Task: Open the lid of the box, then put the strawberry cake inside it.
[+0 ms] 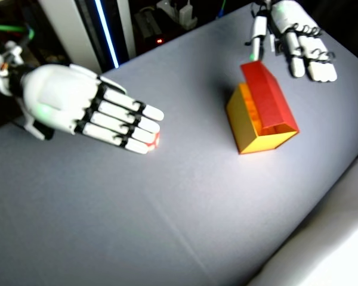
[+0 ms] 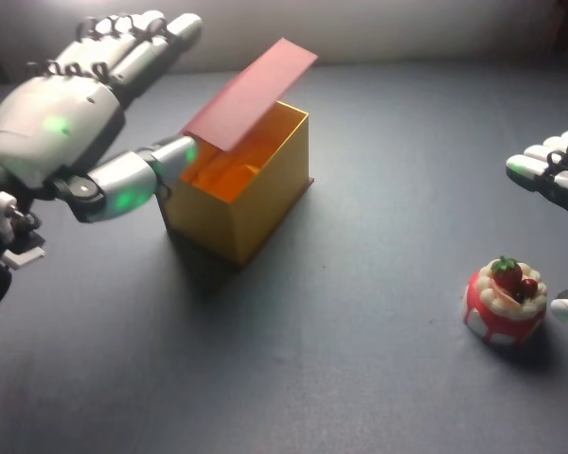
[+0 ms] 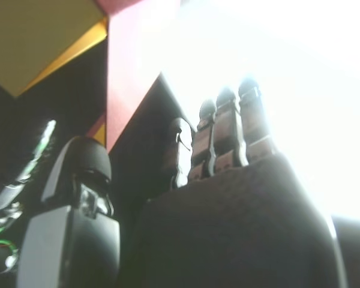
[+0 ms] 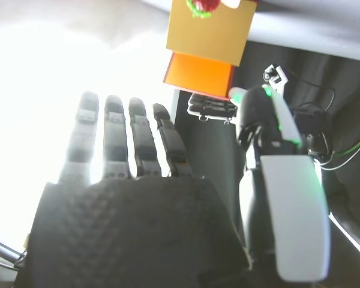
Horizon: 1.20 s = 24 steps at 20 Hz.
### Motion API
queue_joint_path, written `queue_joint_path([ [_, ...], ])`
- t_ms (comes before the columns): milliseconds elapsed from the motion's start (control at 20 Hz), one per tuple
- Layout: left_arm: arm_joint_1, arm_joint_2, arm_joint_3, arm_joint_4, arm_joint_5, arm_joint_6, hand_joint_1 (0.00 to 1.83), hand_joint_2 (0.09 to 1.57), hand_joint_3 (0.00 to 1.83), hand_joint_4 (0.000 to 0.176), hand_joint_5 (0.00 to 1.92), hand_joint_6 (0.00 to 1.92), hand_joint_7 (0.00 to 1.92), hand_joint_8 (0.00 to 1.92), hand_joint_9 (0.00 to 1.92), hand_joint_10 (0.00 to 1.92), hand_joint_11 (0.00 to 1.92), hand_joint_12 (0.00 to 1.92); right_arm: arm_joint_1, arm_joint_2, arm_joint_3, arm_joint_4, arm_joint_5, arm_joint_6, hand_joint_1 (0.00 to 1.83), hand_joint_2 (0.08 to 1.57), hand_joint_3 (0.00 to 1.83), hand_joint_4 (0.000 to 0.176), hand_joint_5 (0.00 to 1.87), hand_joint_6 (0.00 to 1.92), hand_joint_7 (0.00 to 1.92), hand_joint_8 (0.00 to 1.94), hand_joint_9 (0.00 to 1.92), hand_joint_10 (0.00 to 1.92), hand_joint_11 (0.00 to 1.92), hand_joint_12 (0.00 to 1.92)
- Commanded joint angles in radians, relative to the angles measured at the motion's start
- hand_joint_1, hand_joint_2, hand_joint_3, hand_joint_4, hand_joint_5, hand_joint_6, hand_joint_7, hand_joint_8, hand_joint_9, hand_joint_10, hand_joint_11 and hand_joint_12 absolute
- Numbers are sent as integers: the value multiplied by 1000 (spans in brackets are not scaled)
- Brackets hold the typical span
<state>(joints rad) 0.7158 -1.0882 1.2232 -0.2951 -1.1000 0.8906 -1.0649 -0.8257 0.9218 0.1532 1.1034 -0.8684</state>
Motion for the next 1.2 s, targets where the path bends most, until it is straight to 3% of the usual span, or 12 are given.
queue_joint_path([
  [0,-3,5,9,-12,-139,-3,289,1433,20,176,0,0,0,0,0,0,0,0,4,3,2,9,127,7,524,1235,0,0,0,0,0,0,0,0,0,0],
  [150,1,-6,40,-89,-149,-31,174,1465,13,123,0,0,0,0,0,0,0,0,1,1,2,12,127,8,512,1245,3,0,0,0,0,0,0,0,0,0],
  [200,4,-10,50,-110,-156,-45,144,1469,11,121,0,0,0,0,0,0,0,0,0,1,3,12,127,8,493,1249,4,0,0,0,0,0,0,0,0,0],
  [300,11,-15,74,-161,-159,-70,168,1459,2,161,0,0,0,0,0,0,0,0,0,-1,4,12,127,8,474,1258,8,0,0,0,0,0,0,0,0,0],
  [350,12,-15,86,-191,-148,-74,150,1472,6,147,0,0,0,0,0,0,0,0,-1,-2,4,12,127,9,473,1257,7,0,0,0,0,0,0,0,0,0],
  [550,7,-3,126,-245,-84,-75,252,1488,0,131,0,0,0,0,0,0,0,0,-6,-6,9,12,127,14,464,1258,6,0,0,0,0,0,0,0,0,0],
  [650,7,6,136,-252,-53,-74,326,1458,0,152,0,0,0,0,0,0,0,0,-6,-9,12,12,127,15,414,1257,4,0,0,0,0,0,0,0,0,0],
  [800,7,26,125,-207,-40,-69,334,1442,0,151,0,0,0,0,0,0,0,0,-6,-12,12,10,127,18,513,1251,0,0,0,0,0,0,0,0,0,0],
  [850,9,40,109,-177,-41,-66,398,1438,0,162,0,0,0,0,0,0,0,0,-6,-12,12,6,127,23,533,1252,0,0,0,0,0,0,0,0,0,0],
  [950,28,74,66,-96,-52,-57,515,1436,0,137,0,0,0,0,0,0,0,0,-6,-12,14,-2,126,34,581,1222,0,0,0,0,0,0,0,0,0,0],
  [1000,39,91,45,-51,-53,-56,601,1422,0,157,0,0,0,0,0,0,0,0,-6,-12,14,-6,123,38,601,1212,0,0,0,0,0,0,0,0,0,0],
  [1150,55,140,-12,83,-24,-54,824,1378,0,108,0,0,0,0,0,0,0,0,-5,-14,23,-20,97,63,595,1192,0,0,0,0,0,0,0,0,0,0],
])
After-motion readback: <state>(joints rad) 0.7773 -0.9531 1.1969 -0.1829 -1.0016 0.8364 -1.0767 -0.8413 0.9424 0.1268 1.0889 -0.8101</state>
